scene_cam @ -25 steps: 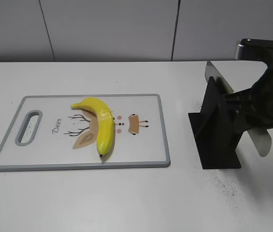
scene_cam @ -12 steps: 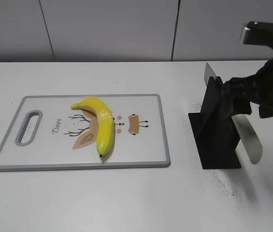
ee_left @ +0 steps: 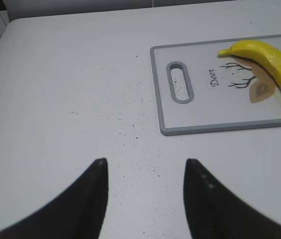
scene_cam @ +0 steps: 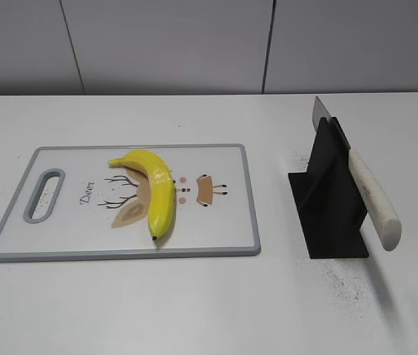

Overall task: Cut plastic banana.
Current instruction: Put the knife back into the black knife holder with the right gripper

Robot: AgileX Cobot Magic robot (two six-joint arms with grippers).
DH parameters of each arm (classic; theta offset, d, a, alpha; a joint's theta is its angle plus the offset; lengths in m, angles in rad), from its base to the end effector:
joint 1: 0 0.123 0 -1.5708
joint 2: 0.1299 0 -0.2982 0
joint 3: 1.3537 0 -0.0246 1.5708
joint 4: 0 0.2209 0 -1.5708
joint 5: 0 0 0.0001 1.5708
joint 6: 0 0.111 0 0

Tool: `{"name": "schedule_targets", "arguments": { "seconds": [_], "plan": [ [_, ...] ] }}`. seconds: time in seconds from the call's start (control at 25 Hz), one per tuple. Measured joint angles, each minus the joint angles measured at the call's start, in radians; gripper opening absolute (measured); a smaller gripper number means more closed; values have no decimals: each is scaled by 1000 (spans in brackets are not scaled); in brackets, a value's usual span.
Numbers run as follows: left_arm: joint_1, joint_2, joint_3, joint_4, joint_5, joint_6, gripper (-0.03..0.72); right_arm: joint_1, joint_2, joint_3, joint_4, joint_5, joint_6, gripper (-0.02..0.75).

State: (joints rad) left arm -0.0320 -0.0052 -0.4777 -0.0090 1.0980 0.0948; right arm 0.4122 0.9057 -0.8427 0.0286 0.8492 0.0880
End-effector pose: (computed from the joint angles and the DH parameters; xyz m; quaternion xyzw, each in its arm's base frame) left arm -0.0274 0.0000 0.2440 0.0552 0.8653 0.0111 0.4980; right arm 0.1304 0.0596 0.3279 -0.1455 0.9198 0.1032 0.3496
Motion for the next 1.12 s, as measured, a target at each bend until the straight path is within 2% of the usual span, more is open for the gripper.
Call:
{"name": "schedule_targets", "arguments": {
  "seconds": [0.28, 0.56, 0.84, 1.12],
  "plan": [
    [0, 7, 0, 0, 0, 0, 464, 0, -403, 254, -12, 46, -18, 586],
    [0, 8, 0, 0, 0, 0, 456, 0, -731, 319, -22, 152, -22, 586],
    [0, 8, 0, 0, -1, 0, 451, 0, -898, 340, -36, 191, -31, 586],
    [0, 8, 0, 0, -1, 0, 448, -8, -912, 340, -37, 192, -33, 586]
  ]
}}
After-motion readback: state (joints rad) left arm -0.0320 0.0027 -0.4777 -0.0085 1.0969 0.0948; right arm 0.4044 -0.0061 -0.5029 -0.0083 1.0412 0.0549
